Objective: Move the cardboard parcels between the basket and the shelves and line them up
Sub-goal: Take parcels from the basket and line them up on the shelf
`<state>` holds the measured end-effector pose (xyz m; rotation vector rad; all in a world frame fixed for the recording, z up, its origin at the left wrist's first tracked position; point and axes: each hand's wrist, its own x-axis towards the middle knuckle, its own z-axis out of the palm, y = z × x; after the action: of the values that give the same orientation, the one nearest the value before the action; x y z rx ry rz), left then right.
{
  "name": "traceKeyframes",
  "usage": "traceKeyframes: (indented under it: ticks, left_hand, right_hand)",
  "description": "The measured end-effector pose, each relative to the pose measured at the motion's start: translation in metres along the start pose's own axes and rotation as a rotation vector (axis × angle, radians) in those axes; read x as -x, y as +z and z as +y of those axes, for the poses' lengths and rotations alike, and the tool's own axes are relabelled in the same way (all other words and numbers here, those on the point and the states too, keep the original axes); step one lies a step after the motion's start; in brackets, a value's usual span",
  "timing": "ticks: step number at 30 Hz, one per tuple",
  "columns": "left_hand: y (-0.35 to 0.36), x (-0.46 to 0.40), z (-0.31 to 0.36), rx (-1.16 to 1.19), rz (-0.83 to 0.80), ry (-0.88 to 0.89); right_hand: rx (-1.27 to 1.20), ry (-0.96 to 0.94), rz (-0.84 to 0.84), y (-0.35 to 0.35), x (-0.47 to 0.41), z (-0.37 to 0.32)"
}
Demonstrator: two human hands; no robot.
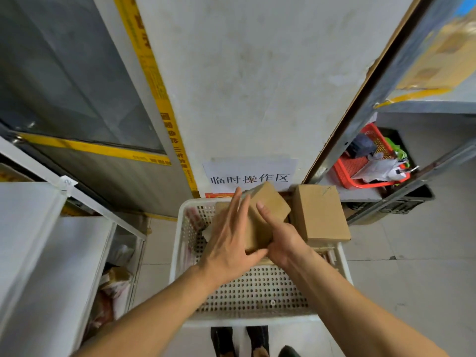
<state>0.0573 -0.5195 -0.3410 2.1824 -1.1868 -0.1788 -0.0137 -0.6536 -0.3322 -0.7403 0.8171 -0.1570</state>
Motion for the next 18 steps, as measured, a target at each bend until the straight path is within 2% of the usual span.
traceKeyframes:
  ticks: [4, 8, 11, 14, 15, 16, 17, 18]
  left_hand:
    - [-0.011, 0.008, 0.020, 0.188, 0.033, -0.096]
    - [-0.019, 0.011, 0.017, 0.277, 0.040, -0.196]
    - [-0.028, 0.008, 0.001, 0.432, -0.058, -0.245]
    - [-0.044, 0.002, -0.019, 0.345, 0.055, -0.288]
    - [-0.046, 0.000, -0.032, 0.291, 0.069, -0.350]
    - [-0.051, -0.002, -0.040, 0.279, 0.003, -0.465]
    - [-0.054, -0.002, -0.046, 0.356, -0.104, -0.617]
    - [-0.055, -0.002, -0.048, 0.537, -0.229, -0.766]
  right_hand:
    - [-0.136, 0.014, -0.094, 0.003, -0.001, 0.014]
    - [-0.078, 0.013, -0.133, 0.002, 0.001, 0.017]
    - [-0.014, 0.034, -0.097, -0.009, 0.001, 0.025]
    - [0.009, 0.071, -0.083, -0.020, 0.003, 0.022]
    - [0.000, 0.076, -0.103, -0.025, 0.002, 0.019]
    - [-0.015, 0.081, -0.133, -0.029, 0.002, 0.015]
    - [-0.034, 0.093, -0.154, -0.032, 0.002, 0.012]
    - [-0.046, 0.106, -0.177, -0.035, 0.002, 0.010]
